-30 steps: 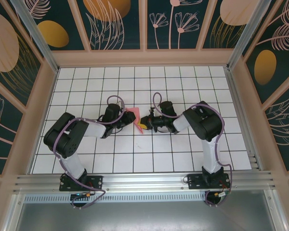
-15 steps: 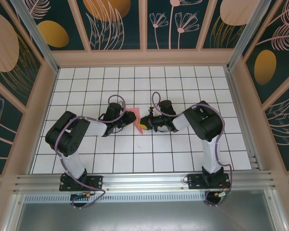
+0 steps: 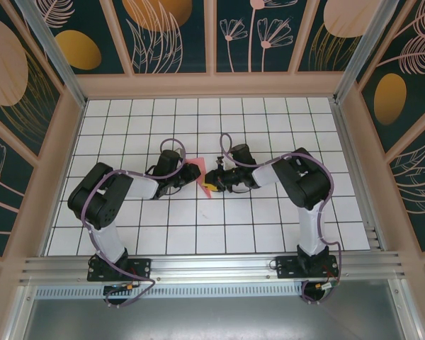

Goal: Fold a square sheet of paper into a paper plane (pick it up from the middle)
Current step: Fold the wing for the fifth time at the center of the table.

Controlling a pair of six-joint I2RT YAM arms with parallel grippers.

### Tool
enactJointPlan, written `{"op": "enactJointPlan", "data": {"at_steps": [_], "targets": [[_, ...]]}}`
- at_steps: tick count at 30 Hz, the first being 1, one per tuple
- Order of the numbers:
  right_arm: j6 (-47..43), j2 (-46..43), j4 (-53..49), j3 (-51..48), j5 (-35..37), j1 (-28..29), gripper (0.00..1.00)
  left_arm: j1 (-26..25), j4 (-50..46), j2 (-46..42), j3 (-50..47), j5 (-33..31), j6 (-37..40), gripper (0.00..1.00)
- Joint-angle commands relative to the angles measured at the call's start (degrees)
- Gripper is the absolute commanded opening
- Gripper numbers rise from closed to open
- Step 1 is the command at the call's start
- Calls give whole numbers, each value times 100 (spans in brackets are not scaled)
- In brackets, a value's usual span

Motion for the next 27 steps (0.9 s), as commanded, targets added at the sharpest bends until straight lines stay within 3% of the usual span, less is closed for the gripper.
{"op": "enactJointPlan", "data": {"at_steps": [1,6,14,27], "targets": [[-539,-133,-1220,-32,385,20,21,-27,-214,161,112,-63,124,27],[-1071,-371,-1678,65,798,99,25,-23,-270,179,143,-79,101,27],[-2033,-946,-2157,241,2103,490,28,-27,-554,266,295,-95,71,27],[-2663,-1005,-2637,658,3604,1132,31,-22,-705,324,383,-79,59,27]]}}
